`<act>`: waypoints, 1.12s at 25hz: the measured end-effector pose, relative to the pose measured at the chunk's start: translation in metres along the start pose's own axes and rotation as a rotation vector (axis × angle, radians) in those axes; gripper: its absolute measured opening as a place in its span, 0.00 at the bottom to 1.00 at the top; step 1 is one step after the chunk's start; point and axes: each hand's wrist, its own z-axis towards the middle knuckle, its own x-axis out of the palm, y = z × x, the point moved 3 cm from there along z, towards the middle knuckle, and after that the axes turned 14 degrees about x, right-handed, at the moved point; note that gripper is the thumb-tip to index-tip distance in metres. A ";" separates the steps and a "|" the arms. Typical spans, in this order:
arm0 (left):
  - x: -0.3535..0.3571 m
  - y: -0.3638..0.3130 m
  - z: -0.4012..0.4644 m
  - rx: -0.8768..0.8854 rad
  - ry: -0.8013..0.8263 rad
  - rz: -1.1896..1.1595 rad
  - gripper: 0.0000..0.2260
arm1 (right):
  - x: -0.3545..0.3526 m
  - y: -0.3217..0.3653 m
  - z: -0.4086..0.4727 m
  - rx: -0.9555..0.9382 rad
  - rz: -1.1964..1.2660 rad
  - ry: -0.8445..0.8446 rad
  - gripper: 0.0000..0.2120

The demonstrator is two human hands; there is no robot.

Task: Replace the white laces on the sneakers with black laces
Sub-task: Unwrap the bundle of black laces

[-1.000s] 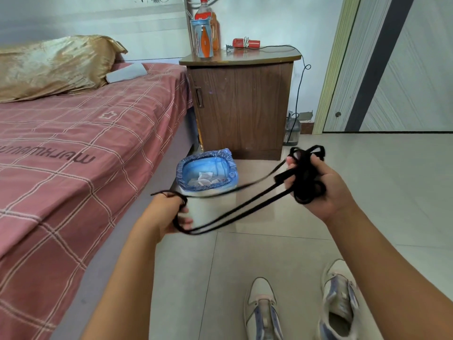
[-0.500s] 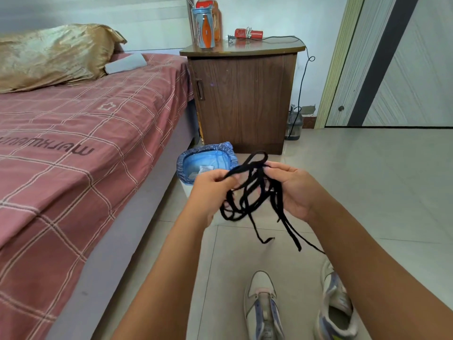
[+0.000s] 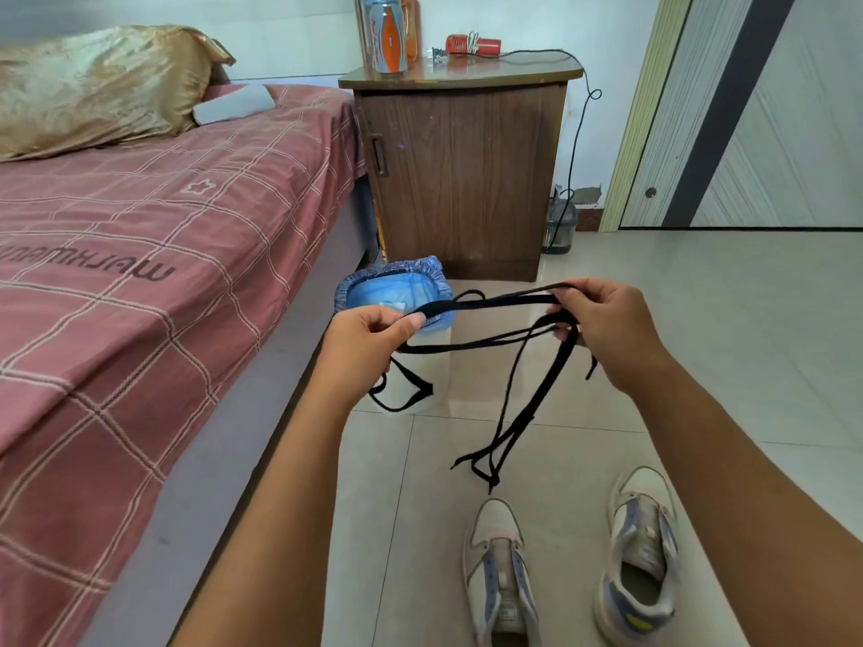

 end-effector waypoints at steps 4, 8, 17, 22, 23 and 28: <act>0.002 0.001 0.005 0.099 -0.038 0.188 0.09 | -0.014 -0.008 0.009 0.171 0.205 -0.008 0.07; 0.012 0.006 0.012 0.183 -0.085 0.311 0.06 | -0.025 -0.022 0.019 0.243 0.156 -0.094 0.12; 0.000 0.016 0.012 0.034 -0.223 -0.076 0.11 | -0.042 -0.031 0.030 0.282 0.099 -0.112 0.09; -0.016 0.016 0.017 0.073 -0.261 -0.036 0.10 | -0.081 -0.004 0.036 0.102 -0.235 -0.465 0.09; -0.018 0.014 0.018 0.083 -0.253 -0.035 0.09 | -0.089 0.004 0.041 0.096 -0.244 -0.450 0.08; -0.010 0.019 0.016 0.070 -0.103 0.003 0.06 | -0.170 0.049 0.075 0.246 -0.019 -0.387 0.07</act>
